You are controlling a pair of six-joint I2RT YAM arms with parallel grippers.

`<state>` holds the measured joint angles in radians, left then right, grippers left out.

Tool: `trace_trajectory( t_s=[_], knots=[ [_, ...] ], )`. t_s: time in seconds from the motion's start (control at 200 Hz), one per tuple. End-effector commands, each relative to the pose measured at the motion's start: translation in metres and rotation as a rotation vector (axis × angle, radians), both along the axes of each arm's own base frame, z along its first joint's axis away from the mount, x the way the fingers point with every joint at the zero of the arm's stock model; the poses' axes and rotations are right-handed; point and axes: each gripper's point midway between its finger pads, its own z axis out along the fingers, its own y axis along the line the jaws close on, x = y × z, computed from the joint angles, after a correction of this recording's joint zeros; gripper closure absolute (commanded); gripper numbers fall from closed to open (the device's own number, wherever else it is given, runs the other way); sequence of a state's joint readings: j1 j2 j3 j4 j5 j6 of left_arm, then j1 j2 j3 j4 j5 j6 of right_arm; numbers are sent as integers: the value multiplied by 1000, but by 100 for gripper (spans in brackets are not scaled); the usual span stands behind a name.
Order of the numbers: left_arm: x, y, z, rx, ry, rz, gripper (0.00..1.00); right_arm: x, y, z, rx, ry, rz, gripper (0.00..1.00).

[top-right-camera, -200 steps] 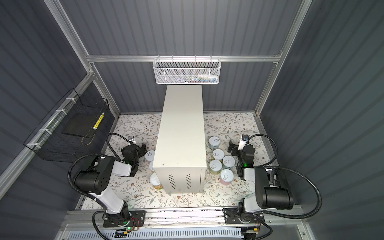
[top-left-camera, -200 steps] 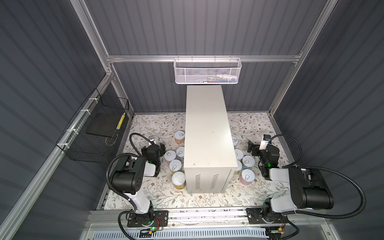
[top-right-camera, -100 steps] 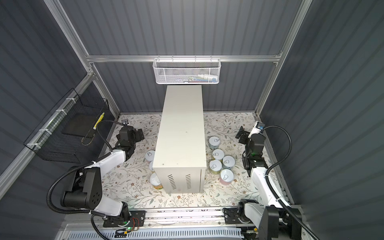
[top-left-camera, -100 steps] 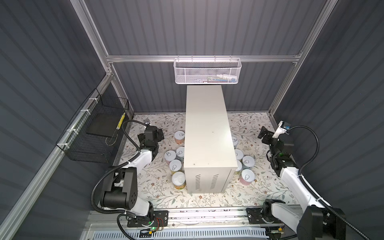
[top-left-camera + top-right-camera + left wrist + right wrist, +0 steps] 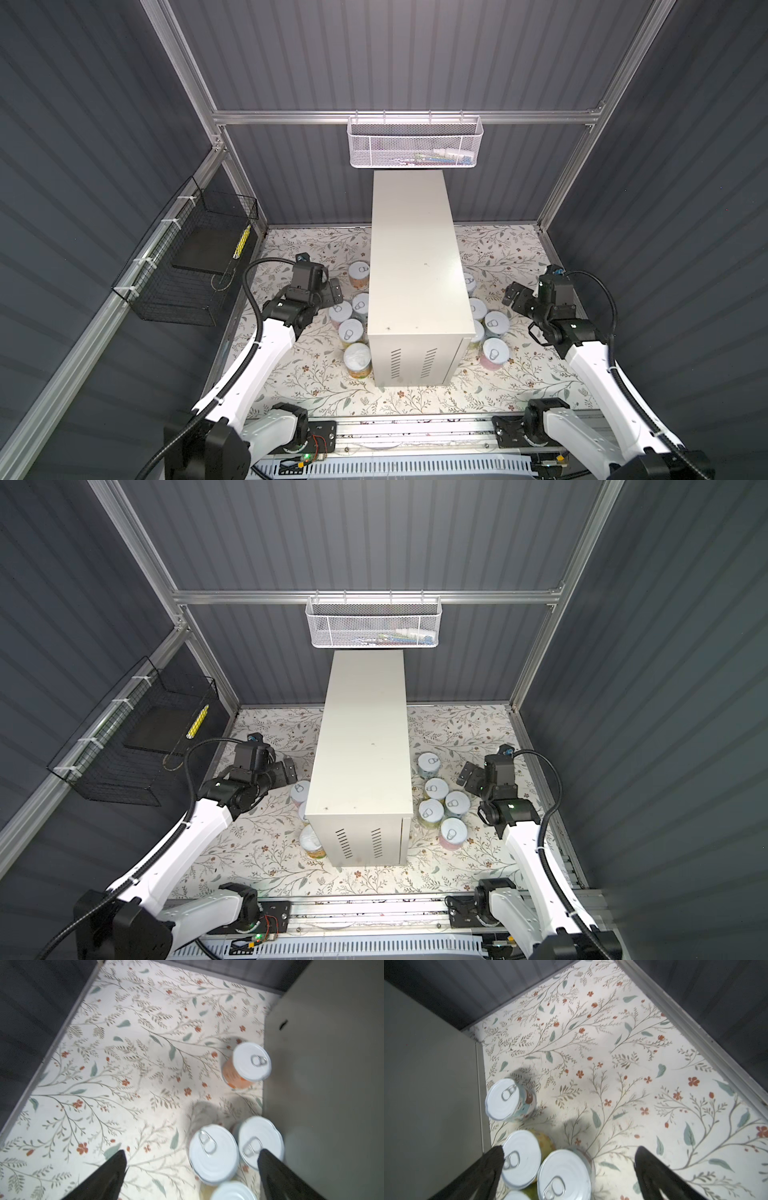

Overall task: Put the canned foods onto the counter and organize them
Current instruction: 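Lower the left gripper toward the green-orange can while the right gripper moves over cans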

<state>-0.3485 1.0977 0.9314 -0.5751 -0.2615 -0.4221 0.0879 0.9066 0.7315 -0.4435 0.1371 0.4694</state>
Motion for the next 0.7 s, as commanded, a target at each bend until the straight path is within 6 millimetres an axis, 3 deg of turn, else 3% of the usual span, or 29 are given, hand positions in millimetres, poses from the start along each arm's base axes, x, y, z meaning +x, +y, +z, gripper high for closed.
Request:
trace_trajectory(
  t_s=[0.0,0.215,0.39,0.51,0.695],
  knots=[
    [-48,-2,-14,-58,165,7,0,-23,10,-1,4,75,23,1],
    [-92,-19,-6,-222,237,-64,1,-26,12,-5,-6,108,31,1],
    [-129,-18,-22,-299,269,-75,0,-23,19,-11,14,120,50,1],
    [-139,-10,-14,-323,212,-39,0,-23,23,-18,30,128,60,1],
    [-151,-17,-34,-409,253,-24,1,-23,28,-25,37,143,74,1]
  ],
)
